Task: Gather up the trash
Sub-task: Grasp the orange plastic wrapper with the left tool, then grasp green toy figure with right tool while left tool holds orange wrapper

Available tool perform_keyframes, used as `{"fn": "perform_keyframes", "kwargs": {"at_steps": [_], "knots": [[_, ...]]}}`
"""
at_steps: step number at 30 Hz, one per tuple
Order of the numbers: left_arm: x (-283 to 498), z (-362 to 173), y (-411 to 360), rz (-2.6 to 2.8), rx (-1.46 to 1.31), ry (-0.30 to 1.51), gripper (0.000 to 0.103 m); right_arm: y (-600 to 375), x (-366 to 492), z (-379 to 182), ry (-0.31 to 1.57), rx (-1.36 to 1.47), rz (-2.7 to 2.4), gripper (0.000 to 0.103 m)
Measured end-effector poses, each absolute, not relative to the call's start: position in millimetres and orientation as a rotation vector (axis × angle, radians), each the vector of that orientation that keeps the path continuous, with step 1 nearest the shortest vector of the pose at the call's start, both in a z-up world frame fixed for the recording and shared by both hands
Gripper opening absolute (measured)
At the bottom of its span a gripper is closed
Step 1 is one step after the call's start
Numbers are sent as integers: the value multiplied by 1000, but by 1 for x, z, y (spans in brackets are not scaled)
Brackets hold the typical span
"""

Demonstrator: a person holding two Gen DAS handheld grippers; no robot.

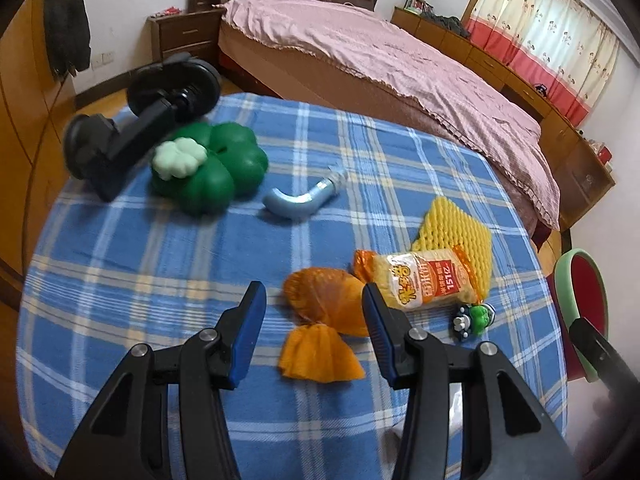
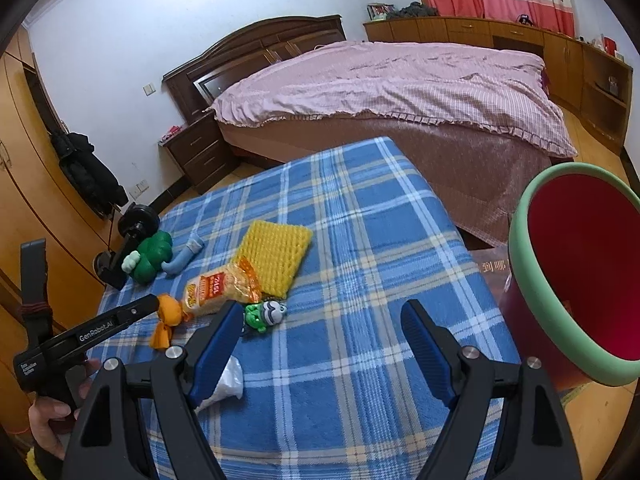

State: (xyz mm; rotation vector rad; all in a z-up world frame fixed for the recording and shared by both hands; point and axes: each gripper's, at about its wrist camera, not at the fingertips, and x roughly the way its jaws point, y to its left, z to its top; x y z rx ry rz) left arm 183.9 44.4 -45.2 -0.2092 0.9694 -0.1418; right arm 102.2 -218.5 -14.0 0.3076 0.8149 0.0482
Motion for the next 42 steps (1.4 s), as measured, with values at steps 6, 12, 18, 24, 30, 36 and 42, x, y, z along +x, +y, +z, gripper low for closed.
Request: {"fn": "perform_keyframes", "kwargs": {"at_steps": [6,12,18,24,30,36,42], "knots": [[190,-56,38,-158,-228,986,50,-217,109,-22,837,313,47,83],[190,-61,32,-171,-209,976,50,-214,114,-29,856,311,59,83],[186,-62,31,-207,-217,947,37,-207,117,-35,869,302,75,83],[178,-54,42,-192,-222,907,34,-198,123,-39,882,291,95,83],[174,-47,59,-108,-206,867,34,-178,129,-42,902,239,111,83],[173,-51,71,-131,-255,838,34,-161,138,-49,921,198,104,77],[176,-57,76,-148,-294,833,34,-148,146,-59,944,170,96,71]]}}
